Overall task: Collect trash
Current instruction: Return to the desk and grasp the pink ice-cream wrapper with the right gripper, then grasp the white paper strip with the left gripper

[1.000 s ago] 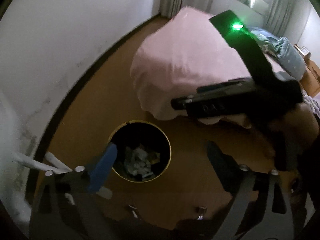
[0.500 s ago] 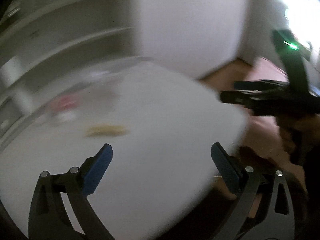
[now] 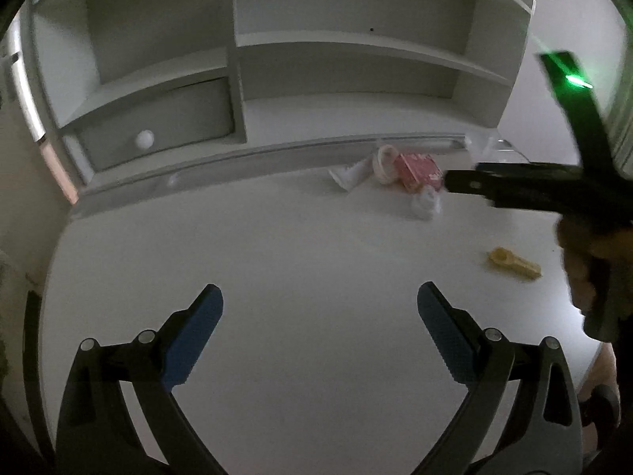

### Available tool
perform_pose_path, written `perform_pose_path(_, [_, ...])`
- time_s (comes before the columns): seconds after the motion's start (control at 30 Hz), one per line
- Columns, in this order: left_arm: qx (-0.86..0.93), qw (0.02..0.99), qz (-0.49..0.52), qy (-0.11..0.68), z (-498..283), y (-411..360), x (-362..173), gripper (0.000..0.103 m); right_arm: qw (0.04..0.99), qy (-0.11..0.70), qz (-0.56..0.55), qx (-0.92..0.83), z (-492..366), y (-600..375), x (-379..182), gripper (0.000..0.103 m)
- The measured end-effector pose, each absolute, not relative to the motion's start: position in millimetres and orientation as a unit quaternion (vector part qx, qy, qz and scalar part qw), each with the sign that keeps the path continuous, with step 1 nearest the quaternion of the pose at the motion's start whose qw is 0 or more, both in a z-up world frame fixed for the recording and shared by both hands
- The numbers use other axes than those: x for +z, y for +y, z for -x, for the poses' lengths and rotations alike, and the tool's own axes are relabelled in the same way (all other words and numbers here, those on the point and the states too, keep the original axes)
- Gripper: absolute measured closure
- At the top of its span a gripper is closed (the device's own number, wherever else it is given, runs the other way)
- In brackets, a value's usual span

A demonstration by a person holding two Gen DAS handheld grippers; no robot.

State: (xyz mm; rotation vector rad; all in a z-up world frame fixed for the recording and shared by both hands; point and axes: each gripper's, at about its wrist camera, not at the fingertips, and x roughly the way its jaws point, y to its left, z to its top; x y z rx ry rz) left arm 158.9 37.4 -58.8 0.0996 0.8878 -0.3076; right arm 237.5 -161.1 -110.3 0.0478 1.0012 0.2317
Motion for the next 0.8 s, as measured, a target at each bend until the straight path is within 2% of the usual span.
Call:
perform_pose_path(0.23, [-0.167,0.885,-0.063,0.43,-198.0,12.2,-72.5,0.007,0.854,0.509,-0.027,0.103,-275.0,-149.3,-131.6,0.052])
perform_pose_path(0.57, [-0.168,0.871,-0.126,0.445,-275.7,-21.3,-103.2,0.008,0.87,0.476,-0.04,0.125,-242.1,-186.1,-96.5,0.053])
perform_pose_path(0.73, [-0.18,0.865,-0.124,0.451,-297.3,-38.5,-110.2,0.016,0.873,0.469,-0.041,0.127,-216.2,-206.6,-86.5,0.052])
perform_pose_path(0.8, [-0.19,0.865,-0.13,0.445,-300.0,-48.8,-109.5,0.025,0.875,0.466,-0.041,0.127,-207.0,-212.7,-82.1,0.053])
